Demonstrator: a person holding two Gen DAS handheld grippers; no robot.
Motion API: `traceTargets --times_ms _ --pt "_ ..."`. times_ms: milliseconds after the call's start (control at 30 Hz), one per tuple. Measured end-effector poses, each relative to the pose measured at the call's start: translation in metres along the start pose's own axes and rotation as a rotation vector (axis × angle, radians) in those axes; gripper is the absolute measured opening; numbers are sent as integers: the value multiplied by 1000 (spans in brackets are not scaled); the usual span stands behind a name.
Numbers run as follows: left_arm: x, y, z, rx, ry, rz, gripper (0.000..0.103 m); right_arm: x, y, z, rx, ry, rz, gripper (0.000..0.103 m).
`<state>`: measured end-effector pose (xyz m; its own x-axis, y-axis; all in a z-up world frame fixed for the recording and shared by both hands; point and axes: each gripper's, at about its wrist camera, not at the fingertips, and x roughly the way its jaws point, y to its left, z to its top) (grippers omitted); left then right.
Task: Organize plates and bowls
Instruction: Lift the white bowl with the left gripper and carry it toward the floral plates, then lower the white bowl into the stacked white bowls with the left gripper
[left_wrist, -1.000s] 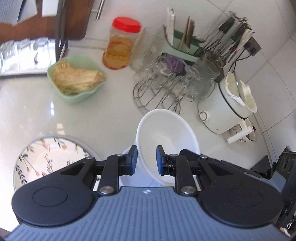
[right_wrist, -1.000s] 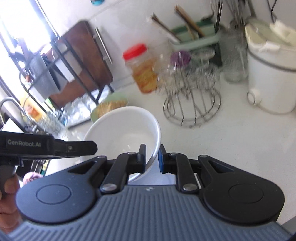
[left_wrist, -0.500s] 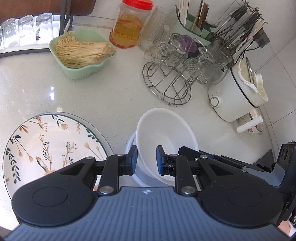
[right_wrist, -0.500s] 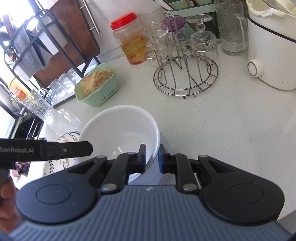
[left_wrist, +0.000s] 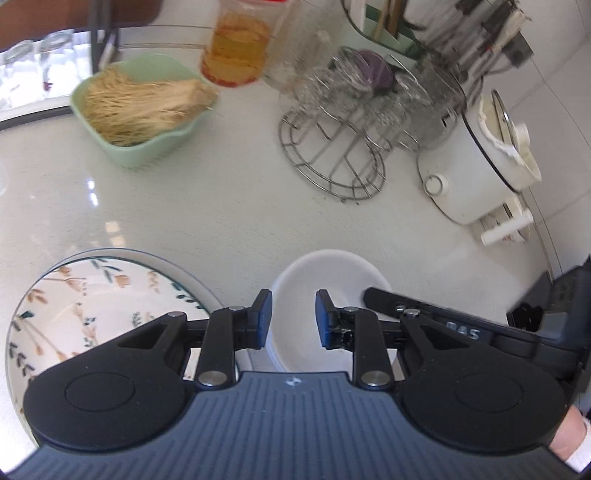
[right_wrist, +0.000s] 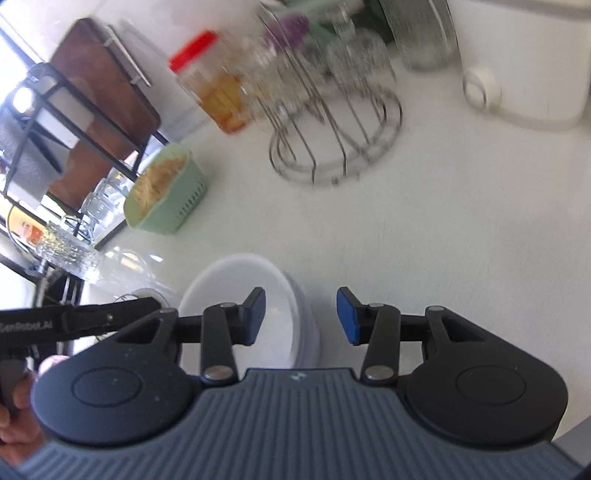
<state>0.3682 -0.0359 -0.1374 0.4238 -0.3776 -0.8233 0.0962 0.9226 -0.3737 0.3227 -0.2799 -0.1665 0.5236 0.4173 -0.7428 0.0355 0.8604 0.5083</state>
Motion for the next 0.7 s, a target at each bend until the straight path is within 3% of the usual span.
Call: traceTargets --times_ms 133,500,700 --pt "7 0 2 -12 11 -15 29 11 0 -7 22 38 1 25" --pt "13 -7 2 0 64 -15 30 9 1 -8 -22 29 -84 15" --pt "25 -26 -4 51 109 -12 44 -5 -12 -9 8 -7 -124 14"
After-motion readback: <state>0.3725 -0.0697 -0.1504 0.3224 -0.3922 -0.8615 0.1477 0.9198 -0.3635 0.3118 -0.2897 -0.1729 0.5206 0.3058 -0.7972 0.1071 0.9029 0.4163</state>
